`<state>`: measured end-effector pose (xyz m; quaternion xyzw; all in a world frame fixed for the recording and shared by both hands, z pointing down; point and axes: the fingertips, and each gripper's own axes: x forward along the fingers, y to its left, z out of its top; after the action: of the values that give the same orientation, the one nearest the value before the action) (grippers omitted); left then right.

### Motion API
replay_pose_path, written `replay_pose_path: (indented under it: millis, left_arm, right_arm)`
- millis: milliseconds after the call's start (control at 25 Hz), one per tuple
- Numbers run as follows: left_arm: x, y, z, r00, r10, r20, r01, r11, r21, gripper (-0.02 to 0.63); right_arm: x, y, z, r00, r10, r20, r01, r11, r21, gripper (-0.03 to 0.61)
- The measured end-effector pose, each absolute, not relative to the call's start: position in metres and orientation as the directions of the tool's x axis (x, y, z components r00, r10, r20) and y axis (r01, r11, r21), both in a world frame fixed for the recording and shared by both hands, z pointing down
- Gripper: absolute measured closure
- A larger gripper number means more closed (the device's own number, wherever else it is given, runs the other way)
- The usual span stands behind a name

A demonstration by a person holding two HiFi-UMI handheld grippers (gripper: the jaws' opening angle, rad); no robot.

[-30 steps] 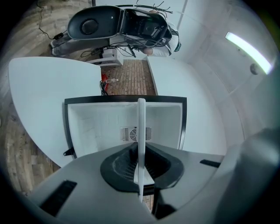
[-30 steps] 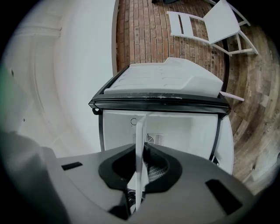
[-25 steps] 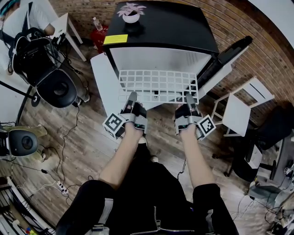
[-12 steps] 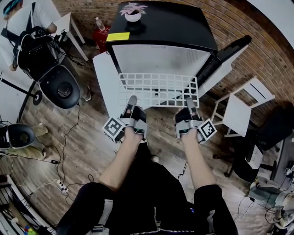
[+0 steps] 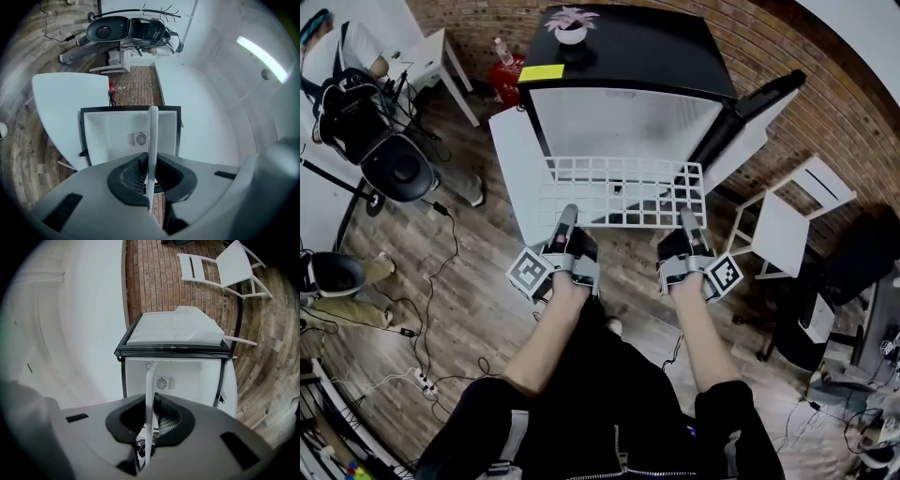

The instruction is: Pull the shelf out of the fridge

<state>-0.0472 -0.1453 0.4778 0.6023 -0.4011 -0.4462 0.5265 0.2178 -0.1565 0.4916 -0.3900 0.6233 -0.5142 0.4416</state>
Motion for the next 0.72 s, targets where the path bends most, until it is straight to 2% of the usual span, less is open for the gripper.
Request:
replay_pose_path:
  millis: [720]
  left_arm:
    - [-0.046, -0.116, 0.472, 0.269, -0.954, -0.130, -0.004, -0.137, 0.991, 0.577]
  right_arm:
    - [0.219, -0.127, 0.484, -0.312, -0.935, -0.168, -0.038, 0.189, -0.981, 0.549]
